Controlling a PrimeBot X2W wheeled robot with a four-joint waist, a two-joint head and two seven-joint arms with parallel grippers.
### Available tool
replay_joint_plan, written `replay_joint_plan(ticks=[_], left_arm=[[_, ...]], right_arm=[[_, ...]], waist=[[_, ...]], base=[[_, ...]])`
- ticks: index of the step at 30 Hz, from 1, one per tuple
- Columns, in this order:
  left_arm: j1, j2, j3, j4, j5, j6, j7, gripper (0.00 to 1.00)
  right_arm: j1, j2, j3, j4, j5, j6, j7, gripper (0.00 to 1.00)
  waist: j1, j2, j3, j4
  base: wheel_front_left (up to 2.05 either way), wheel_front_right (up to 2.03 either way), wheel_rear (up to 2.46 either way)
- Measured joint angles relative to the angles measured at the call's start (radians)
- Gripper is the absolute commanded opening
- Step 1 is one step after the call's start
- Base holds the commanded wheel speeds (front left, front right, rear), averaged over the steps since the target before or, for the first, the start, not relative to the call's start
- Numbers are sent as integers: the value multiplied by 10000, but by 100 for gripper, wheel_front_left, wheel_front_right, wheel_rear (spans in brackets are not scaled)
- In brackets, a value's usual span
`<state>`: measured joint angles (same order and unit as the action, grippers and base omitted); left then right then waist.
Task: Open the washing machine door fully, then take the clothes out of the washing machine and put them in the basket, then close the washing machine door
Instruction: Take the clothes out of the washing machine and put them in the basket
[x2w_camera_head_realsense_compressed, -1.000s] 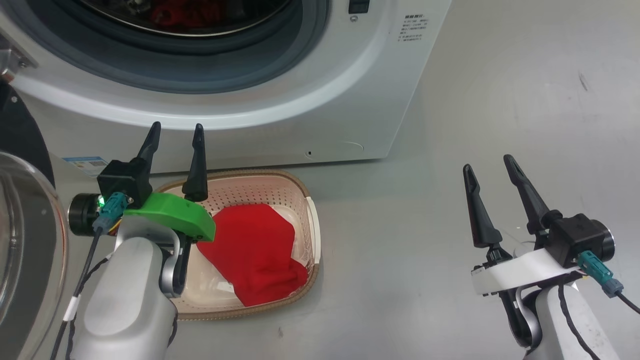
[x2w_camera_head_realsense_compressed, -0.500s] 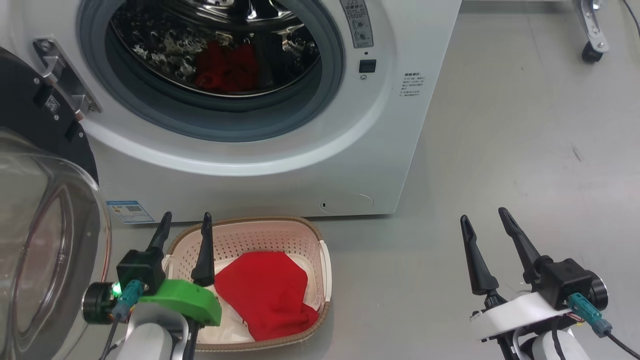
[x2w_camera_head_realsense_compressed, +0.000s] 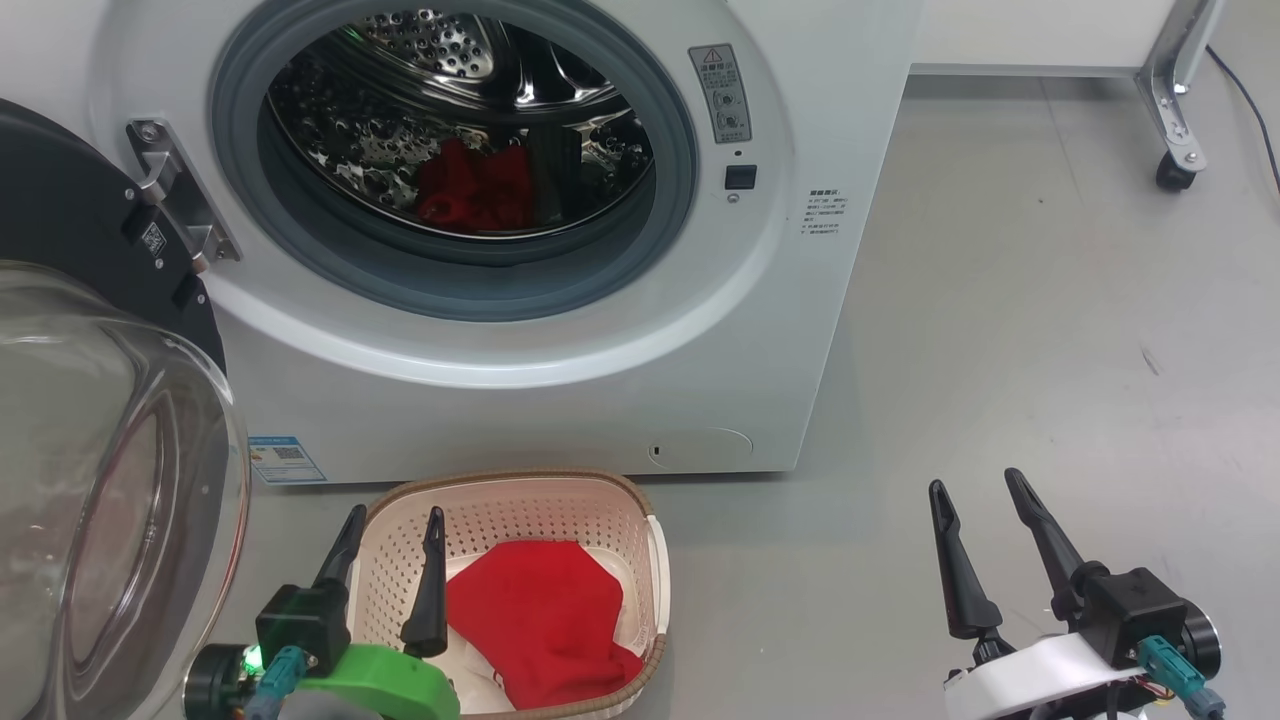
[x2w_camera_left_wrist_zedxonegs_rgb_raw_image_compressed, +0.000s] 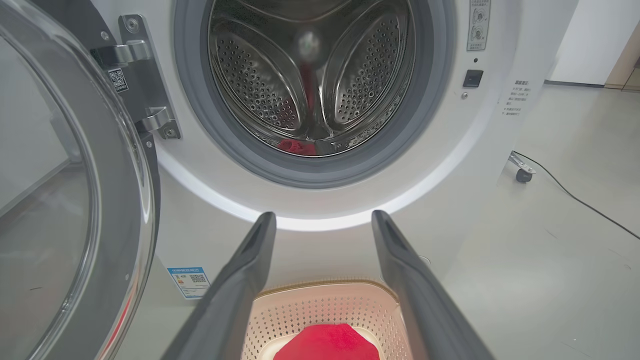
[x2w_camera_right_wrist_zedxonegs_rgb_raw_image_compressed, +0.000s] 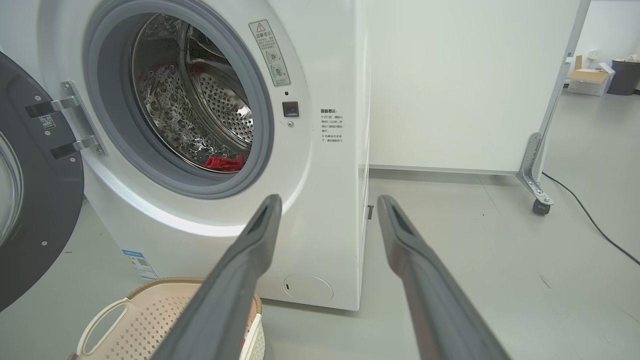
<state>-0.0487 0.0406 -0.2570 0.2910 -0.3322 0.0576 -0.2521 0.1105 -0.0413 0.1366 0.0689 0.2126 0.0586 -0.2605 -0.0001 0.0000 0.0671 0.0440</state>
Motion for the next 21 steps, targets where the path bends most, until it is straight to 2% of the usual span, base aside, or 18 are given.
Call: replay_joint_plan(ticks=[21], left_arm=[[556, 23, -159, -830, 123, 125, 0, 100]], right_arm=[[187, 8, 203, -194, 2, -209, 0, 100]], waist=[[0, 0, -82, -80]], base=[[0, 0, 0]])
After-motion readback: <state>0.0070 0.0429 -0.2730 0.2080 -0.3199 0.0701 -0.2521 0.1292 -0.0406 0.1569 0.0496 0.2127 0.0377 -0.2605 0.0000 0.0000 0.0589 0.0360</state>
